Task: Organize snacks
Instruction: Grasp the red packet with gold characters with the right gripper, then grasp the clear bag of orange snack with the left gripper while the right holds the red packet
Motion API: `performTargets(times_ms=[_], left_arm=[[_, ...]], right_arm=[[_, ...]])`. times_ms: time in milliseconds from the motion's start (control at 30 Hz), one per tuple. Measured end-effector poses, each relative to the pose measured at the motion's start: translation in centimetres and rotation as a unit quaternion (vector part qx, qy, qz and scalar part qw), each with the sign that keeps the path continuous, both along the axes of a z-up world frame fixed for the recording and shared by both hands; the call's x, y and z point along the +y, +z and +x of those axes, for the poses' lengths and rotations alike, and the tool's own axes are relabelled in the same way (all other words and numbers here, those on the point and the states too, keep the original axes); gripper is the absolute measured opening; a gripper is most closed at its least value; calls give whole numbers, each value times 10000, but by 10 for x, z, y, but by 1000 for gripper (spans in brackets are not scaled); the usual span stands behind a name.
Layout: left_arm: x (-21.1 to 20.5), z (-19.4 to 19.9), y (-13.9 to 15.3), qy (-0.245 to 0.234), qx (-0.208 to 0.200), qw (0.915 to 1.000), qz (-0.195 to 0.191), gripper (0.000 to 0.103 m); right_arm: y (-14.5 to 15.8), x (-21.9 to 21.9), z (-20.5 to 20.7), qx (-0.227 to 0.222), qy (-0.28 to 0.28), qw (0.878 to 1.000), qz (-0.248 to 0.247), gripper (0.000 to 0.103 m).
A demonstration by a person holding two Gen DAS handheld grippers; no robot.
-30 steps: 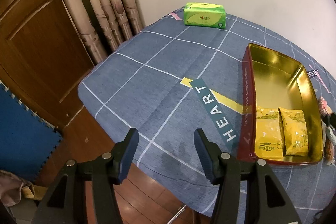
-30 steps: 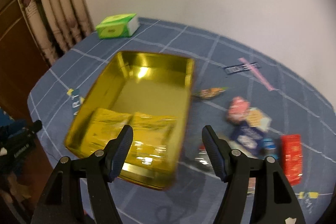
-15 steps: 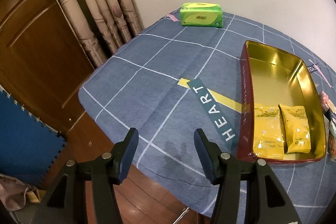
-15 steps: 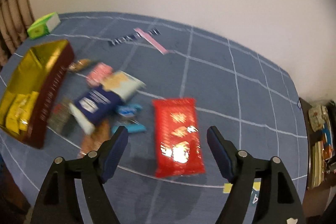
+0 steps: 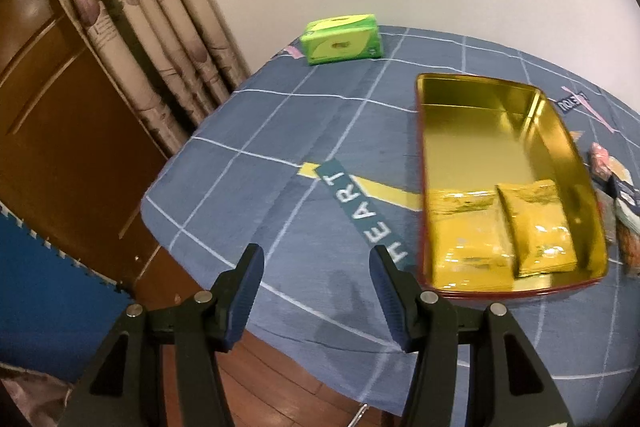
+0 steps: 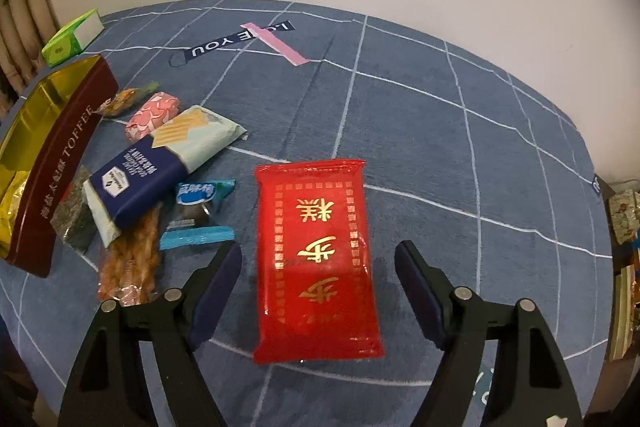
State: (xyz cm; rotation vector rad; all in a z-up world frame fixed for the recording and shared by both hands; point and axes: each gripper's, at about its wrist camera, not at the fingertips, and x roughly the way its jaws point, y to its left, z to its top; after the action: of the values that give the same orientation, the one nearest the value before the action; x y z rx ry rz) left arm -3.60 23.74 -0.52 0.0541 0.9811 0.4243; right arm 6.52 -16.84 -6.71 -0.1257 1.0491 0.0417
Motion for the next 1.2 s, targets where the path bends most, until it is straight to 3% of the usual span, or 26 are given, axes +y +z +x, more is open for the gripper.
performTargets(times_ms=[200, 300, 500, 800, 1200], left_arm=[[-35, 10, 5, -293, 45, 9996, -33, 56], [-55, 16, 9, -519, 36, 9986, -2, 56], [-94, 25, 15, -917, 39, 9958, -62, 56], [-170, 37, 17, -1630, 178, 9861, -283, 56], [-289, 59, 7, -2288, 428, 9660, -1128, 56]], right_arm=[[-2, -6, -3, 35, 83, 9996, 253, 45], [0, -10, -7, -54, 72, 9995, 313, 41], [7, -35, -13, -206, -131, 9984, 505, 40], [3, -91, -21, -298, -553, 9974, 365, 40], [-14, -135, -26, -430, -629, 9969, 221, 40]])
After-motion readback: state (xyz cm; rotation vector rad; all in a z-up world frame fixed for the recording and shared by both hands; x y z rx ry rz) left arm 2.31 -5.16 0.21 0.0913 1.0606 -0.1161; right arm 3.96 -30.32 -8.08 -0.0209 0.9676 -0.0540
